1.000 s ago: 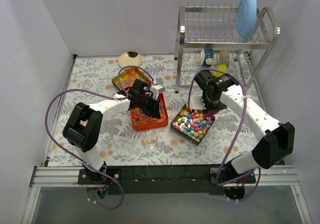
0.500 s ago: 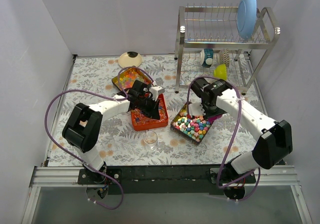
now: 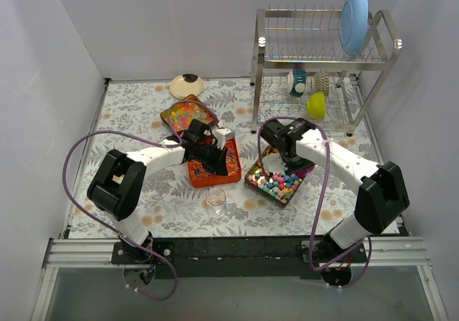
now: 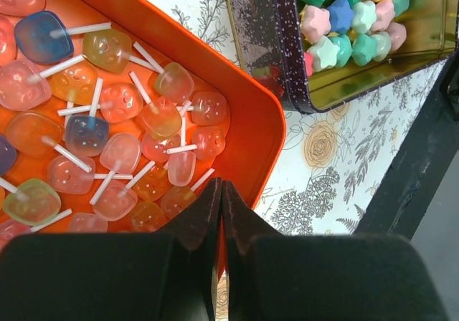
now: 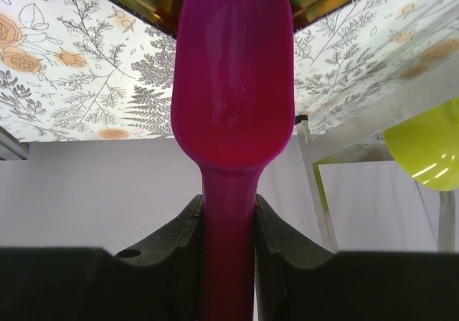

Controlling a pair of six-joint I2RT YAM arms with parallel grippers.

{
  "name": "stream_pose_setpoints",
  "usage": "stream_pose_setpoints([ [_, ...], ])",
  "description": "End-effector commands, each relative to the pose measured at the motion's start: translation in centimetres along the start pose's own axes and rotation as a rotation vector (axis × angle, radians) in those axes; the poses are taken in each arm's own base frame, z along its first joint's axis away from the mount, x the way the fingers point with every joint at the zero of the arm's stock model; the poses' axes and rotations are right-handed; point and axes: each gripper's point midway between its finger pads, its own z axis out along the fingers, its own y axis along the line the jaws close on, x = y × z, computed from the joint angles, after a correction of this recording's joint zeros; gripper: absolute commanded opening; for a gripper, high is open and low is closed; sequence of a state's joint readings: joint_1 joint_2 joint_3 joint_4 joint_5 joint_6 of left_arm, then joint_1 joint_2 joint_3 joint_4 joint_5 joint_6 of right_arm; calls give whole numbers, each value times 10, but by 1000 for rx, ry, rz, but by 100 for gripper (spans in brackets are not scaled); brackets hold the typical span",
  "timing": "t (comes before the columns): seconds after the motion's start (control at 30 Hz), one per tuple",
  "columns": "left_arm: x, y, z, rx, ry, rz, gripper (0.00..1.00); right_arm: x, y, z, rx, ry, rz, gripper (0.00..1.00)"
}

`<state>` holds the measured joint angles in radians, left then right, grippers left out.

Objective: Pack the candies
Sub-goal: Move the storage box to the center of the board, then scoop the fake candies from the storage box.

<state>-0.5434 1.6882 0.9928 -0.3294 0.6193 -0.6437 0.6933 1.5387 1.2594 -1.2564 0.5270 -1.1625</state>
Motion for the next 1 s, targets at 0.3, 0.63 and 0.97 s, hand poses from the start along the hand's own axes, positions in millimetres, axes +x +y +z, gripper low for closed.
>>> stream_pose_setpoints([
  [0.3, 14, -31, 0, 147, 15, 63, 0, -20, 20, 13, -53, -83, -92, 1],
  [0.63, 18, -37, 8, 229, 31, 78, 0, -30, 31, 22, -29, -225, -69, 1],
  [0.97, 20, -46, 14, 287, 42, 63, 0, -45, 30, 21, -71, -289, -36, 1],
])
